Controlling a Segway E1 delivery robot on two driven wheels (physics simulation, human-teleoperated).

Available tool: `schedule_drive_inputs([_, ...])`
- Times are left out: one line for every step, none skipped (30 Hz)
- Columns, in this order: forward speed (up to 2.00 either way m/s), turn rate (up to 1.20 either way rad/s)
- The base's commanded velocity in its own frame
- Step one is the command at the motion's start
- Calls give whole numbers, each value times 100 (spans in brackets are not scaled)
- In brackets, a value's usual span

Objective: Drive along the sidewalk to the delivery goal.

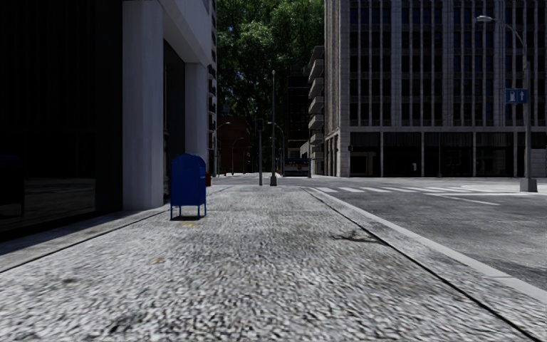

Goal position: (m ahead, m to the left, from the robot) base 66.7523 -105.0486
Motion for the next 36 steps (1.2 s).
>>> schedule_drive_inputs([200,0])
schedule_drive_inputs([200,0])
schedule_drive_inputs([200,0])
schedule_drive_inputs([200,0])
schedule_drive_inputs([200,0])
schedule_drive_inputs([200,0])
schedule_drive_inputs([200,0])
schedule_drive_inputs([200,0])
schedule_drive_inputs([200,0])
schedule_drive_inputs([200,0])
schedule_drive_inputs([200,0])
schedule_drive_inputs([200,0])
schedule_drive_inputs([200,0])
schedule_drive_inputs([200,0])
schedule_drive_inputs([200,0])
schedule_drive_inputs([200,0])
schedule_drive_inputs([200,0])
schedule_drive_inputs([200,0])
schedule_drive_inputs([200,0])
schedule_drive_inputs([200,0])
schedule_drive_inputs([200,0])
schedule_drive_inputs([200,0])
schedule_drive_inputs([200,0])
schedule_drive_inputs([200,0])
schedule_drive_inputs([200,0])
schedule_drive_inputs([200,0])
schedule_drive_inputs([200,0])
schedule_drive_inputs([200,0])
schedule_drive_inputs([200,0])
schedule_drive_inputs([200,0])
schedule_drive_inputs([200,0])
schedule_drive_inputs([200,0])
schedule_drive_inputs([200,0])
schedule_drive_inputs([200,0])
schedule_drive_inputs([200,0])
schedule_drive_inputs([200,0])
